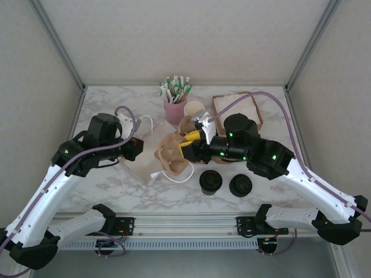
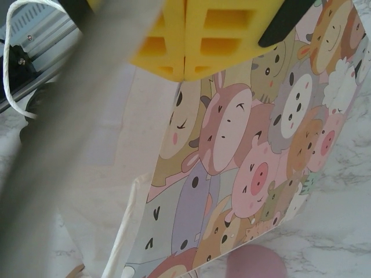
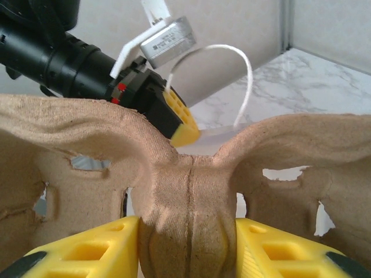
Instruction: Pack the takeout coffee
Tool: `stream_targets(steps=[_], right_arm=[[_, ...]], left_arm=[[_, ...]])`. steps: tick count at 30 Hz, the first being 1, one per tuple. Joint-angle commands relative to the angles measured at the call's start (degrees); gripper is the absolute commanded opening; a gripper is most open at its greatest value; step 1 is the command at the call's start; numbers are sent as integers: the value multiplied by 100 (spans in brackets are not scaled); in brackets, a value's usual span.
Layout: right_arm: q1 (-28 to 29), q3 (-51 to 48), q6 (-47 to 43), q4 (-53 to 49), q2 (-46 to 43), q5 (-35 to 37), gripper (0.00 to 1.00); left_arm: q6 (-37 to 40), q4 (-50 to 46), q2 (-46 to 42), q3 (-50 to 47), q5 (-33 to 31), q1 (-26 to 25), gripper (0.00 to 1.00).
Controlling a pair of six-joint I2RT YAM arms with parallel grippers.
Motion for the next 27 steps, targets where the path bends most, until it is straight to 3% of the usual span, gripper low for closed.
stream_targets(steps=[1, 13, 27], right_arm=[[82, -218, 230, 653, 77, -436, 42], [100, -602, -121, 1367, 502, -1237, 41], [90, -867, -761, 1492, 924, -1030, 40]], left_arm=[[-169, 24, -82, 42, 128, -62, 0], [-248, 18, -45, 92, 235, -62, 0], [-300, -12, -12, 95, 291, -71, 0]])
